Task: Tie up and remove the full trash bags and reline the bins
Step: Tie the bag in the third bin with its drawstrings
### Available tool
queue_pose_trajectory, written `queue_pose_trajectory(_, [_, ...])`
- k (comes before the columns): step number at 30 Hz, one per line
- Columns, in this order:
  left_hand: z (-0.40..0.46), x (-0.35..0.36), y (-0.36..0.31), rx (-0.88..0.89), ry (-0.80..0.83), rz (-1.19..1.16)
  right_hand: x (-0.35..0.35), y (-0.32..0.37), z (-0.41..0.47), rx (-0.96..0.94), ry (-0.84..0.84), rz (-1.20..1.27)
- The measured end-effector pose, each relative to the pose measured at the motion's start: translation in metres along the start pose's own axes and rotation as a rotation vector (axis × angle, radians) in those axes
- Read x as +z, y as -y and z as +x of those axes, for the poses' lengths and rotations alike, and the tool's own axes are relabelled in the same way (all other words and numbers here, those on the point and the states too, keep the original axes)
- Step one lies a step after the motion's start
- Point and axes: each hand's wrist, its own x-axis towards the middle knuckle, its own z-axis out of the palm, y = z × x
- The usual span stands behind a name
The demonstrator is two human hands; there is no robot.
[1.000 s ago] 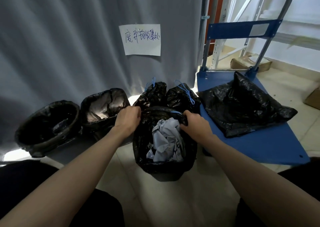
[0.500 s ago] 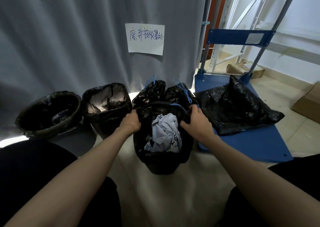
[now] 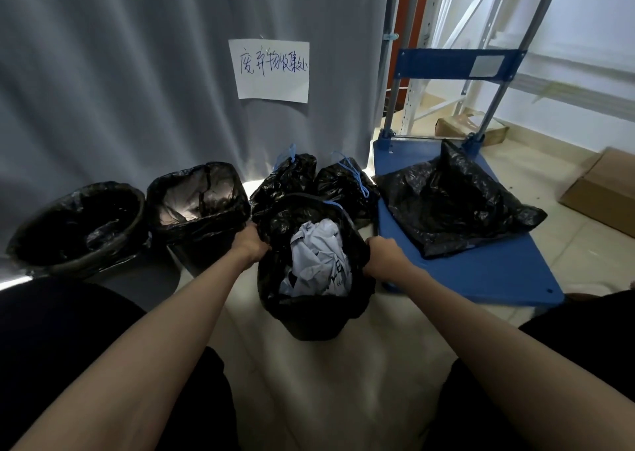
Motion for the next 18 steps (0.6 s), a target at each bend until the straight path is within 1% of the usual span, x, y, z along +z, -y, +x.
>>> queue_pose_trajectory(3, [-0.008, -0.010, 0.001, 0.024, -0.106, 0.087, -0.001, 0.001, 0.001, -0.007, -0.014, 0.047])
queue_pose_trajectory(5, [-0.017, -0.021, -0.002, 0.058, -0.180, 0.217, -0.002, 0.001, -0.001, 0.007, -0.061, 0.073])
queue_pose_trajectory(7, [-0.027, -0.034, -0.008, 0.122, -0.266, 0.341, -0.004, 0.001, -0.003, 0.012, -0.202, 0.125])
queue_pose_trajectory(9, [-0.035, -0.044, -0.015, 0.183, -0.336, 0.404, -0.007, 0.004, -0.007, -0.018, -0.378, 0.176])
queue_pose_trajectory(10, [-0.040, -0.048, -0.019, 0.218, -0.350, 0.431, -0.008, 0.007, -0.009, -0.035, -0.423, 0.201])
queue_pose_trajectory(11, [-0.044, -0.049, -0.021, 0.252, -0.348, 0.454, -0.010, 0.011, -0.011, -0.046, -0.425, 0.231])
queue_pose_trajectory(13, [-0.054, -0.046, -0.023, 0.301, -0.300, 0.489, -0.009, 0.020, -0.016, -0.045, -0.337, 0.275])
queue_pose_trajectory(15, [-0.065, -0.041, -0.020, 0.356, -0.281, 0.578, -0.007, 0.026, -0.021, -0.041, -0.256, 0.259])
queue_pose_trajectory(16, [-0.069, -0.037, -0.018, 0.408, -0.295, 0.637, -0.005, 0.028, -0.024, -0.052, -0.246, 0.246])
queue_pose_trajectory(18, [-0.077, -0.031, -0.014, 0.568, -0.302, 0.706, -0.002, 0.030, -0.027, -0.078, -0.267, 0.239])
